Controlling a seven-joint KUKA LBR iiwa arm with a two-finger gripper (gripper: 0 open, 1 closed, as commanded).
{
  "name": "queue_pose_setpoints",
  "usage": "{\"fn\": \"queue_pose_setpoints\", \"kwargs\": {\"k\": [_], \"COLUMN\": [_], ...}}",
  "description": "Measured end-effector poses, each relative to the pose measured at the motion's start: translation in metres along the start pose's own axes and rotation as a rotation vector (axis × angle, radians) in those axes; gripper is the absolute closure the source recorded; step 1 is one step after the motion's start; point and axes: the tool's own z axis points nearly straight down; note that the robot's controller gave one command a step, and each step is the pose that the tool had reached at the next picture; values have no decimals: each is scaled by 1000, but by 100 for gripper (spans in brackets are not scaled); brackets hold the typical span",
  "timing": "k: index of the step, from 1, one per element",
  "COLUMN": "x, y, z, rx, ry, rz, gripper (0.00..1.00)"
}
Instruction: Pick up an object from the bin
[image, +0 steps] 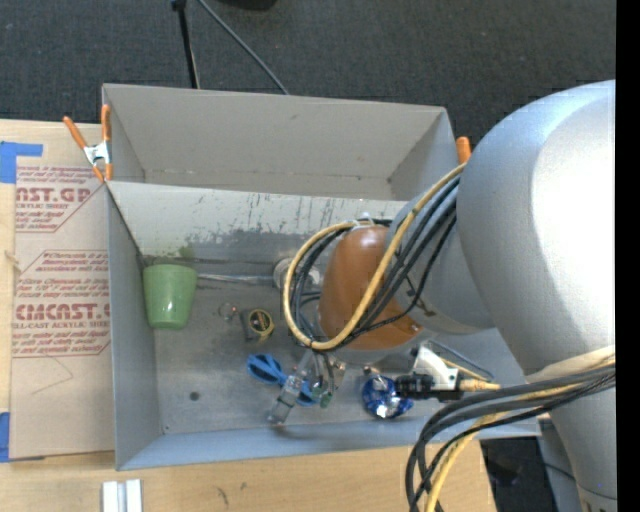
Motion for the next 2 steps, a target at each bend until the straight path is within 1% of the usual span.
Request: {"fn": "queue_pose_setpoints", "kwargs": {"k": [1, 2], "x": [0, 1], "y": [0, 0], "z": [1, 0], "rx": [-2, -3], "ry": [-3, -3], "rz": [0, 0], "gripper": [0, 100]}}
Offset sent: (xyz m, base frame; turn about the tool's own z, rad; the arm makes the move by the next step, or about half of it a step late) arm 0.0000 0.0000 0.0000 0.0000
